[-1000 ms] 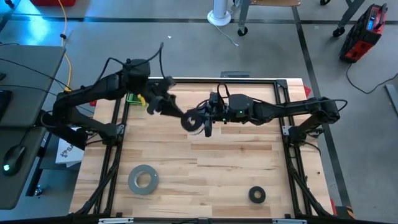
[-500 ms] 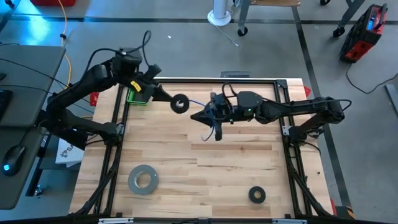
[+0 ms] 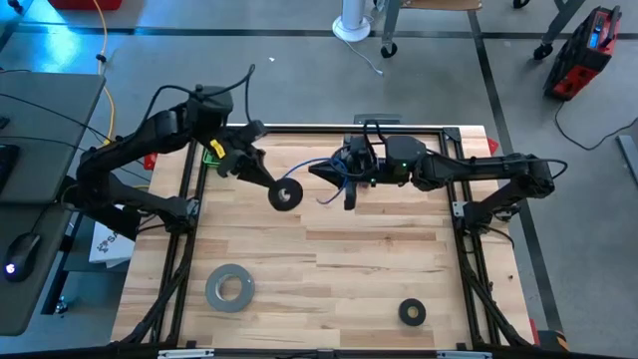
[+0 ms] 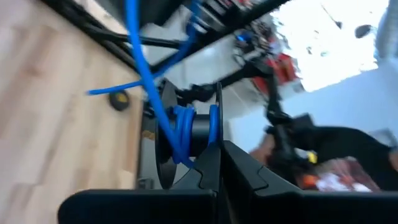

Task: Coil cords
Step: Uncoil the blue wire

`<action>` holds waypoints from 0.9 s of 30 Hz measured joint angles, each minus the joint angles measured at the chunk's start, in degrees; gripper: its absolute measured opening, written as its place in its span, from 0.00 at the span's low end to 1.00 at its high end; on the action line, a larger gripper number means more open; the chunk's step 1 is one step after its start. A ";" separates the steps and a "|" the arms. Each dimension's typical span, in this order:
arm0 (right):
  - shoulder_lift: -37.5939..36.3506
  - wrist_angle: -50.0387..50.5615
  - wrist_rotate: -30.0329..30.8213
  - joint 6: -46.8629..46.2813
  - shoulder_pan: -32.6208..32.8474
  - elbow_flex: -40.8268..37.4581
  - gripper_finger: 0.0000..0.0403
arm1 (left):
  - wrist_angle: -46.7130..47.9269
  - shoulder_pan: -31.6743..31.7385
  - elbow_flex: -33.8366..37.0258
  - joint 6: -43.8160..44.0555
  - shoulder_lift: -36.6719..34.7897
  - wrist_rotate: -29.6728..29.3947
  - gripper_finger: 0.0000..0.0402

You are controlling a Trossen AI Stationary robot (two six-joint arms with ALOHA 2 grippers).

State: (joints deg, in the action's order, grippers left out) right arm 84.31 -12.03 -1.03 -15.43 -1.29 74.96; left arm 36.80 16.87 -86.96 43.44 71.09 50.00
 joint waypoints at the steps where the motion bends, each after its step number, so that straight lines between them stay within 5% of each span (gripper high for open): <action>1: 0.00 0.02 0.01 -0.22 -0.30 0.00 0.00 | -1.85 -0.57 0.00 0.72 0.40 0.79 0.00; 9: 0.90 0.13 -3.50 -2.74 -1.48 0.00 0.00 | -25.94 0.92 0.00 9.37 3.49 -5.25 0.00; 14: 0.98 0.20 -6.49 -4.08 -1.18 0.00 0.00 | -32.84 5.86 -0.04 11.56 3.31 -7.58 0.00; 19: 0.74 -0.88 -9.25 -4.10 0.15 0.00 0.00 | -27.20 10.48 -0.04 9.00 2.83 -5.62 0.00; 27: 0.58 -1.69 -9.54 -5.06 2.15 0.00 0.00 | -2.57 14.02 -0.04 -0.90 -0.16 -4.48 0.00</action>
State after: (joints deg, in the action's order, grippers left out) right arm 84.89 -13.73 -10.57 -20.49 0.87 74.96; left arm 34.23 30.89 -87.00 42.55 70.93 45.52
